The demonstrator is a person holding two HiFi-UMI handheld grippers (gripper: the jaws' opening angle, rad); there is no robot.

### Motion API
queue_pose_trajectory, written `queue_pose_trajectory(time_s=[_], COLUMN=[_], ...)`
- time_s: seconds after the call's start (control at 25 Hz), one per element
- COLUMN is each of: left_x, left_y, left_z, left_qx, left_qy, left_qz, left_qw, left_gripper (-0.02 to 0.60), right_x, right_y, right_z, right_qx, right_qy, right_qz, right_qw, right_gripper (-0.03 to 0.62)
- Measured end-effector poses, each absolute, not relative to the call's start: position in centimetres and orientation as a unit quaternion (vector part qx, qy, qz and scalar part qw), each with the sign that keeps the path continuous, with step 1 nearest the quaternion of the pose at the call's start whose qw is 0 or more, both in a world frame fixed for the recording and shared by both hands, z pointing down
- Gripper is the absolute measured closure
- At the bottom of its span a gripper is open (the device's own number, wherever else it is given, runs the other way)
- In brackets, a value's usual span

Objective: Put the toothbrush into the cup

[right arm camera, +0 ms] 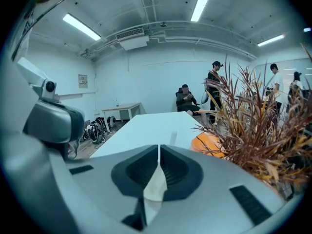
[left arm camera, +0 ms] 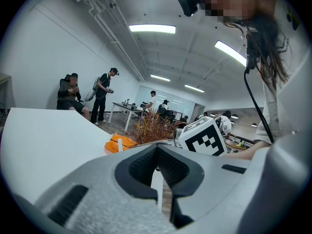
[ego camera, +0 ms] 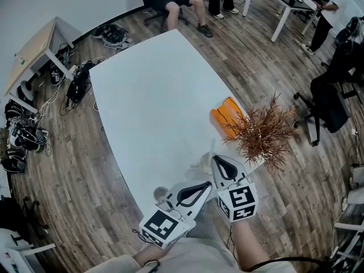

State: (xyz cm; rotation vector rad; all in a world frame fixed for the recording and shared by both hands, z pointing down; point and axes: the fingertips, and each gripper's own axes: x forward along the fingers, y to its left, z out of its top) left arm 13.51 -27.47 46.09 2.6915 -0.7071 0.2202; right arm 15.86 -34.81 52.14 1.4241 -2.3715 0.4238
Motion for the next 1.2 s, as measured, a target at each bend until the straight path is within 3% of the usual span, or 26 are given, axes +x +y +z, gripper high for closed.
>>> queue_pose_trajectory(time_s=[1.2], left_x=[13.4], left_y=[-26.6], left_z=[45.5], left_qx=[0.957], left_qy=[-0.227], left_qz=[0.074], left_qw=[0.167], left_gripper=[0.575], right_x=[14.9], right_y=[-26.8], right_z=[44.3], right_qx=[0.503], right_qy=[-0.846], right_qz=[0.118], right_qw=[0.131], right_gripper=[0.576])
